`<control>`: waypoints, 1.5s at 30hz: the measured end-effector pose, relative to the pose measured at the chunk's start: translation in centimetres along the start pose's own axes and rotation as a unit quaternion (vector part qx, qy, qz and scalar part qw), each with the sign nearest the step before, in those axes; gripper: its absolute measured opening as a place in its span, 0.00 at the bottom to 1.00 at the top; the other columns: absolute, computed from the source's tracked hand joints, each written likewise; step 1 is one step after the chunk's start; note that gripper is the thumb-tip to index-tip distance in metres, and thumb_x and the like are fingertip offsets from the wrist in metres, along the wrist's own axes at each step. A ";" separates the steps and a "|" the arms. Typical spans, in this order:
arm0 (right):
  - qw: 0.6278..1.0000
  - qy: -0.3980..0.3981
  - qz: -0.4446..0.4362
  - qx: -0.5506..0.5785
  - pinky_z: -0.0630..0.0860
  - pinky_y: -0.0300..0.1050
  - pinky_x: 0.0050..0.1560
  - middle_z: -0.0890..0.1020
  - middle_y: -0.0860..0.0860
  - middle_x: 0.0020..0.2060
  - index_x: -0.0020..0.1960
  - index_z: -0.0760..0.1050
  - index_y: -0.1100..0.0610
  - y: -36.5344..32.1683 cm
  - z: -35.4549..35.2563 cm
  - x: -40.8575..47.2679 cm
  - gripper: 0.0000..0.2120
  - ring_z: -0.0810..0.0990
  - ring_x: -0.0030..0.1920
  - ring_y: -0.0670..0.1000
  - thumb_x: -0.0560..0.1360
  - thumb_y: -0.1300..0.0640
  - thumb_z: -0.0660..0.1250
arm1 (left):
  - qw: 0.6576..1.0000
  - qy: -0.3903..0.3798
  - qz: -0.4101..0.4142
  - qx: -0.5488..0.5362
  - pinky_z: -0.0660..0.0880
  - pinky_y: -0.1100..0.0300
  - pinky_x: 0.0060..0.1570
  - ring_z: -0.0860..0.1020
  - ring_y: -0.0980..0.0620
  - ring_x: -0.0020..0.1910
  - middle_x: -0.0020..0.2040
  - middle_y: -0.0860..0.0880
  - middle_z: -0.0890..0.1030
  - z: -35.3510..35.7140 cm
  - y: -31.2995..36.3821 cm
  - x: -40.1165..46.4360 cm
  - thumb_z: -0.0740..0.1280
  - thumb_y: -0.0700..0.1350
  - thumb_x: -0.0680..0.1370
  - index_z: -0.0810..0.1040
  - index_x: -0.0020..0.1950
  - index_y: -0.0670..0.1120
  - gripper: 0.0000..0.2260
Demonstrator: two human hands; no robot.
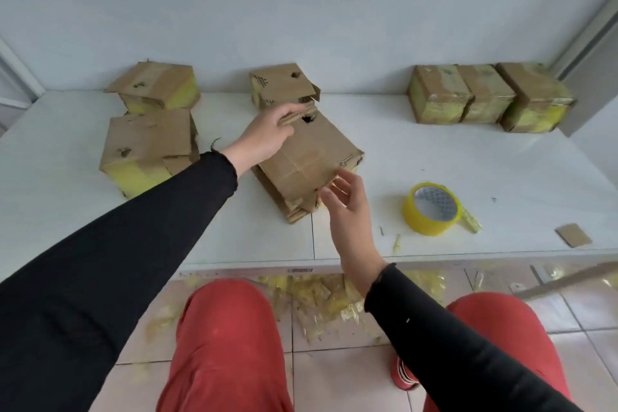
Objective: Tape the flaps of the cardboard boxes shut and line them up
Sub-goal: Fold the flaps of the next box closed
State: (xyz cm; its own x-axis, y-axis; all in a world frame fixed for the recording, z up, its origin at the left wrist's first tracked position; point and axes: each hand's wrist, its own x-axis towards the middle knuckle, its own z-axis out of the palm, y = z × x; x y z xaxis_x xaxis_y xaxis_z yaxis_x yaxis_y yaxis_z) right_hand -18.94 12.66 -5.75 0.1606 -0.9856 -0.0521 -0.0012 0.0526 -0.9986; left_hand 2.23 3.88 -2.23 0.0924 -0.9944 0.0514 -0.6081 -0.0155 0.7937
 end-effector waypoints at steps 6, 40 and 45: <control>0.997 0.070 -0.007 -0.034 0.73 0.32 0.51 0.76 0.47 0.58 0.65 0.71 0.50 -0.5 -5.2 1.4 0.15 0.76 0.57 0.48 0.81 0.61 0.64 | 0.978 0.111 0.095 0.150 0.60 0.52 0.76 0.67 0.54 0.74 0.77 0.52 0.70 4.0 3.2 0.0 0.71 0.42 0.79 0.70 0.77 0.53 0.27; 0.992 -0.015 0.098 0.073 0.83 0.45 0.50 0.84 0.47 0.57 0.69 0.71 0.45 1.5 -9.1 8.6 0.18 0.85 0.55 0.46 0.81 0.48 0.67 | 0.909 0.053 -0.205 -0.358 0.67 0.48 0.75 0.69 0.51 0.76 0.77 0.51 0.72 11.9 0.2 -2.5 0.55 0.61 0.86 0.67 0.80 0.53 0.25; 0.992 -0.021 0.094 0.075 0.81 0.41 0.47 0.85 0.45 0.56 0.69 0.71 0.45 1.7 -8.9 8.7 0.18 0.85 0.53 0.44 0.80 0.48 0.68 | 0.941 0.053 -0.186 -0.279 0.55 0.53 0.77 0.52 0.54 0.83 0.82 0.57 0.57 12.3 0.0 -2.7 0.51 0.64 0.86 0.60 0.82 0.60 0.25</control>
State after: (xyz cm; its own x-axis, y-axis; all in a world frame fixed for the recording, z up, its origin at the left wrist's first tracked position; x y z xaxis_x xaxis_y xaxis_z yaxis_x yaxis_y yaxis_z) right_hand -26.36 2.77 -7.92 0.2133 -0.9484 -0.2346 0.1111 0.2621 -0.9586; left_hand -7.74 5.25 -9.86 0.3135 -0.9142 -0.2567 -0.0122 -0.2742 0.9616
